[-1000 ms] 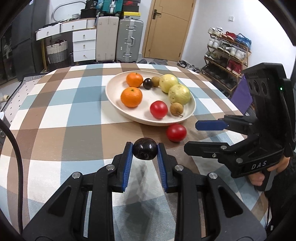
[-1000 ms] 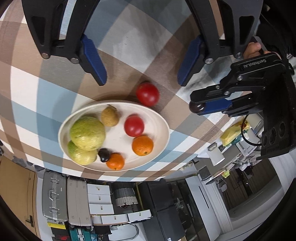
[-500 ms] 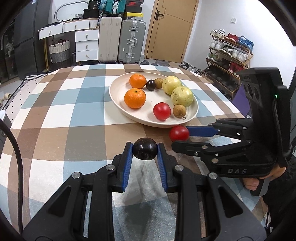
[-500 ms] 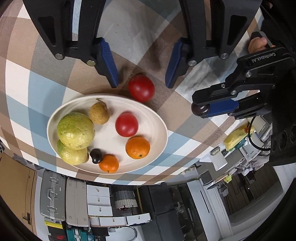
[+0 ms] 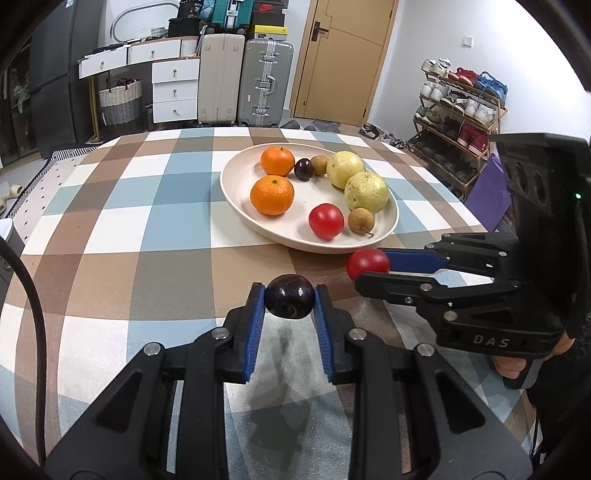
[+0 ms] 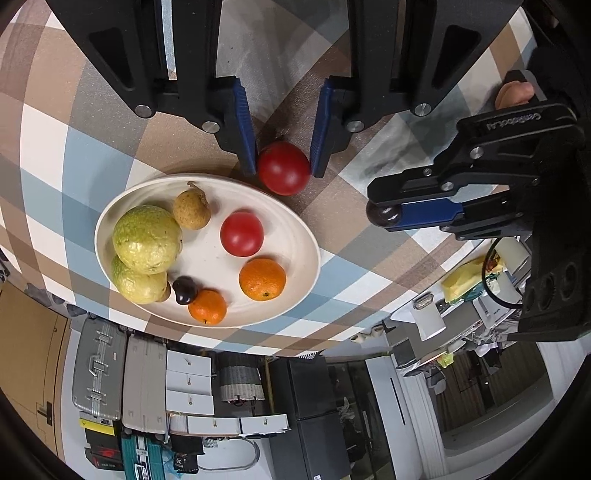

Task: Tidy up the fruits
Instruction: 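Grasp the last red tomato with the right tool while the left tool holds the plum, then carry the plum and tomato onto the white plate and open both tools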

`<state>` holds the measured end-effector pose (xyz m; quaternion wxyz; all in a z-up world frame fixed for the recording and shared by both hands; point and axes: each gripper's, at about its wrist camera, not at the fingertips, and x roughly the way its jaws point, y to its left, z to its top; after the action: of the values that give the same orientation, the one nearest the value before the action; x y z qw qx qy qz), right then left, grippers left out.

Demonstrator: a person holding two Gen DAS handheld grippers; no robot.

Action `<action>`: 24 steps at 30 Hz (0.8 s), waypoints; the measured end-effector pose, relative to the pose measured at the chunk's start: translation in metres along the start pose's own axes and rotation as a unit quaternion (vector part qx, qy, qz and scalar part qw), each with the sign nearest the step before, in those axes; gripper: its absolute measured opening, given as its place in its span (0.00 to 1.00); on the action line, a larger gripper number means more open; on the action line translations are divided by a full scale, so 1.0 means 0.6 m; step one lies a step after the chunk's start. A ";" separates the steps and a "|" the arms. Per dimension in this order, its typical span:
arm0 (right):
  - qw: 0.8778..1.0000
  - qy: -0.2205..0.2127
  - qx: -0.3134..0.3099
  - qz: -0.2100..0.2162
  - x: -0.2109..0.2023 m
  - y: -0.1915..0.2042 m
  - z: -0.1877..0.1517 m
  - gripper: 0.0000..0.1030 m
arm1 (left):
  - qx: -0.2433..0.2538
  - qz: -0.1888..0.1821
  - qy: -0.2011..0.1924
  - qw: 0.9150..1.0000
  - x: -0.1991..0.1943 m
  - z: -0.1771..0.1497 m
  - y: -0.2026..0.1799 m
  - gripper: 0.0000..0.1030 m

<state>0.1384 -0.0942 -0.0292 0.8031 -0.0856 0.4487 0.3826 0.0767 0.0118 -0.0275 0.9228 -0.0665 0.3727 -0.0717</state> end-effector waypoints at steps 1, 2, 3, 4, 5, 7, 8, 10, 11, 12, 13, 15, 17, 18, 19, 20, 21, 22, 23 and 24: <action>1.000 -0.004 -0.002 0.001 -0.003 0.001 -0.001 0.29 | -0.001 0.001 -0.001 1.000 0.000 0.000 0.000 0.23; 1.000 -0.009 -0.003 0.001 -0.007 0.002 -0.002 0.29 | -0.001 0.001 -0.002 1.000 -0.001 0.000 0.000 0.23; 1.000 -0.016 -0.004 0.001 -0.011 0.002 -0.002 0.29 | -0.003 0.002 -0.004 1.000 -0.001 0.001 0.000 0.23; 1.000 -0.019 -0.003 0.003 -0.015 0.001 -0.002 0.29 | -0.004 0.003 -0.005 1.000 -0.001 0.002 0.001 0.23; 1.000 -0.023 0.000 0.005 -0.018 0.000 -0.003 0.29 | -0.004 0.003 -0.008 1.000 -0.002 0.004 0.001 0.23; 0.999 -0.035 0.003 0.007 -0.026 -0.003 -0.003 0.29 | -0.006 0.005 -0.016 1.000 -0.005 0.009 0.000 0.23; 0.999 -0.040 0.003 0.005 -0.030 -0.004 -0.003 0.29 | -0.007 0.004 -0.019 1.000 -0.006 0.011 0.001 0.23; 0.998 -0.054 0.008 0.005 -0.039 -0.006 -0.002 0.29 | -0.008 0.003 -0.025 1.000 -0.009 0.017 0.000 0.23; 0.998 -0.061 0.010 0.003 -0.043 -0.008 -0.001 0.29 | -0.008 0.004 -0.029 1.000 -0.010 0.021 -0.001 0.23; 0.998 -0.068 0.011 0.001 -0.048 -0.009 0.000 0.29 | -0.007 0.005 -0.032 0.999 -0.011 0.024 -0.002 0.23; 0.997 -0.076 0.015 -0.001 -0.053 -0.012 0.001 0.29 | -0.006 0.006 -0.034 0.999 -0.011 0.026 -0.002 0.23; 0.996 -0.088 0.022 -0.004 -0.061 -0.017 0.003 0.29 | -0.005 0.005 -0.037 0.999 -0.011 0.031 -0.003 0.23; 0.995 -0.096 0.027 -0.009 -0.066 -0.022 0.003 0.29 | -0.002 0.003 -0.040 0.999 -0.010 0.037 -0.006 0.23; 0.995 -0.097 0.031 -0.010 -0.068 -0.025 0.003 0.29 | 0.000 0.004 -0.042 0.999 -0.010 0.040 -0.008 0.23; 0.994 -0.099 0.034 -0.011 -0.069 -0.029 0.004 0.29 | 0.002 0.003 -0.044 0.999 -0.009 0.043 -0.011 0.23; 0.994 -0.102 0.037 -0.014 -0.070 -0.031 0.004 0.29 | 0.004 0.002 -0.045 0.999 -0.008 0.046 -0.012 0.23; 0.994 -0.103 0.039 -0.017 -0.070 -0.033 0.005 0.29 | 0.005 0.000 -0.045 0.999 -0.006 0.049 -0.014 0.23; 0.993 -0.106 0.041 -0.021 -0.073 -0.037 0.004 0.29 | 0.006 -0.001 -0.045 0.999 -0.002 0.053 -0.017 0.23; 0.993 -0.107 0.044 -0.025 -0.074 -0.040 0.005 0.29 | 0.006 -0.001 -0.046 0.999 0.000 0.056 -0.018 0.23; 0.993 -0.109 0.046 -0.027 -0.075 -0.043 0.005 0.29 | 0.005 0.000 -0.048 0.999 0.002 0.059 -0.020 0.23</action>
<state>0.1442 -0.1346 0.0024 0.8603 -0.0185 0.3736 0.3463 0.1012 0.0025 -0.0013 0.9399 -0.0657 0.3276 -0.0704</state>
